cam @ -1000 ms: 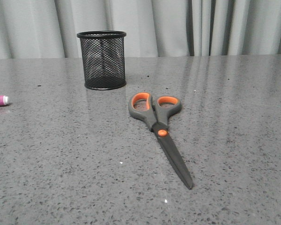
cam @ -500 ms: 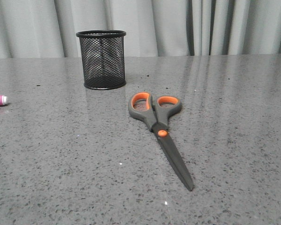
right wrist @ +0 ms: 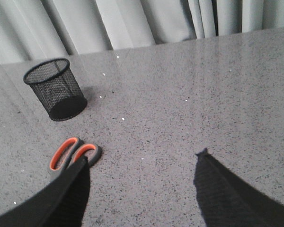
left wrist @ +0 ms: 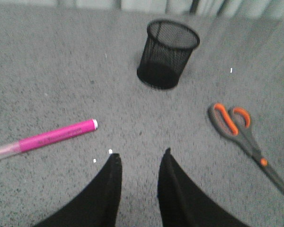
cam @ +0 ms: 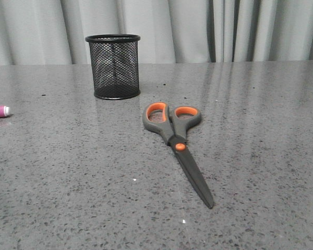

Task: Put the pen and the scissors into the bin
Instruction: 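Lower the left gripper over the pink highlighter and close on it, then lift the highlighter with the left gripper and drop it into the mesh cup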

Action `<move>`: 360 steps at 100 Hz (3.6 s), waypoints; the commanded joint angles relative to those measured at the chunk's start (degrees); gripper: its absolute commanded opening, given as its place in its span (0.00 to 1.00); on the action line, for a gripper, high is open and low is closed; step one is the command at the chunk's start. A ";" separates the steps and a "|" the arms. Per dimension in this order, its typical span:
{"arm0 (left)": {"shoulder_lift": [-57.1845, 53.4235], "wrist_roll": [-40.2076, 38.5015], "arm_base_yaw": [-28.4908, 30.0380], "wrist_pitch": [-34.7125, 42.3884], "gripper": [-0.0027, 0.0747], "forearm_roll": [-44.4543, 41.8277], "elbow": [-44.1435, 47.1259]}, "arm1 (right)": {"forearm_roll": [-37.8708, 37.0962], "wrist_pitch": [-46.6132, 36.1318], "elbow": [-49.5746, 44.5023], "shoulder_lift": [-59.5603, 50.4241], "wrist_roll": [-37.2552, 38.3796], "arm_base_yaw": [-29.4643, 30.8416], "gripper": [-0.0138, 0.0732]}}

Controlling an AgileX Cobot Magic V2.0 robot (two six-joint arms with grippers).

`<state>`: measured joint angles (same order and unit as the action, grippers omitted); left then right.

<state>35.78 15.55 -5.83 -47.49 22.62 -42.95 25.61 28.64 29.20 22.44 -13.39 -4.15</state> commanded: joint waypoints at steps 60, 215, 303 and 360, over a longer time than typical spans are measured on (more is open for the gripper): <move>37.35 40.16 -8.52 -10.58 0.37 -18.57 -26.71 | 0.01 -1.82 2.48 1.88 -1.05 -3.96 0.66; 47.03 59.83 0.33 0.15 0.01 19.89 -33.84 | 0.01 -3.23 -1.98 1.98 -1.05 -6.31 0.66; 67.59 99.60 -4.26 -11.39 0.01 83.35 -38.14 | 0.01 -6.24 -1.98 3.91 -1.05 -6.31 0.66; 59.33 91.50 -0.20 -25.02 0.43 83.35 -38.39 | 11.45 0.50 11.94 10.96 -10.64 -8.65 0.66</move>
<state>102.17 109.60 -7.33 -63.95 100.67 -79.28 31.59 30.58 34.98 30.13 -17.80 -11.38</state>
